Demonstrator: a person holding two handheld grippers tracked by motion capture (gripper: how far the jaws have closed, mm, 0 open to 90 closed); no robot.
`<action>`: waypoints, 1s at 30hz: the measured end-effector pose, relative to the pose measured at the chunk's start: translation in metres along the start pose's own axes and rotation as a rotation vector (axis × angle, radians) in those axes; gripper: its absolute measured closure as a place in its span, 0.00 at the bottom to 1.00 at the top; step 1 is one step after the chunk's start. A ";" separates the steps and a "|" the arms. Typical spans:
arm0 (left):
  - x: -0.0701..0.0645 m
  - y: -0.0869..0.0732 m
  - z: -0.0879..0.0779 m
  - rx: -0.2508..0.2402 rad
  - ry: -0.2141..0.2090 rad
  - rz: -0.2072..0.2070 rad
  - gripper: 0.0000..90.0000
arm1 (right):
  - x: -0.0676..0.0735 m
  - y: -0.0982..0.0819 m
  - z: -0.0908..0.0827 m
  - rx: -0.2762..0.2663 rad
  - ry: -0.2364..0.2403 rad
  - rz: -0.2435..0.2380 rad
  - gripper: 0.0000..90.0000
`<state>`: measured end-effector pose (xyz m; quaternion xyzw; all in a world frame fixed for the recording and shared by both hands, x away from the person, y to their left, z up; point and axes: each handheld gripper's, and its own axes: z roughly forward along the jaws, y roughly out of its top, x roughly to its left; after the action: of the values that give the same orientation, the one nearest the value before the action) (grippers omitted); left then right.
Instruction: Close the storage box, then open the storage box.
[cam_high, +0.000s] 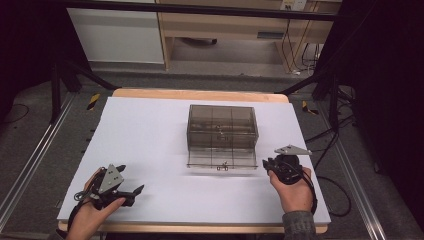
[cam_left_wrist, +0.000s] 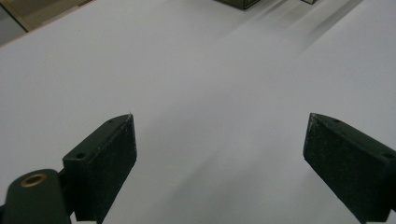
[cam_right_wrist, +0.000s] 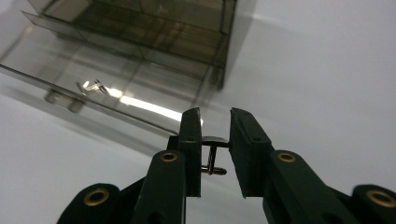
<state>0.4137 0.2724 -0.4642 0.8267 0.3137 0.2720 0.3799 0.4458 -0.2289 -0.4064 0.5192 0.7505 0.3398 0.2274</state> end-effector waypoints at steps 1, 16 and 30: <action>0.000 0.000 0.000 0.001 -0.001 0.000 0.11 | 0.003 0.003 0.000 -0.012 0.004 -0.003 0.83; 0.000 -0.001 0.001 0.011 -0.001 0.001 0.10 | 0.028 0.021 0.005 -0.068 0.055 -0.047 0.83; 0.000 -0.001 0.002 0.012 -0.002 0.003 0.11 | 0.047 0.034 0.018 -0.073 0.104 -0.070 0.83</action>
<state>0.4146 0.2716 -0.4665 0.8296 0.3137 0.2699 0.3750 0.4627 -0.1721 -0.3923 0.4656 0.7661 0.3854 0.2185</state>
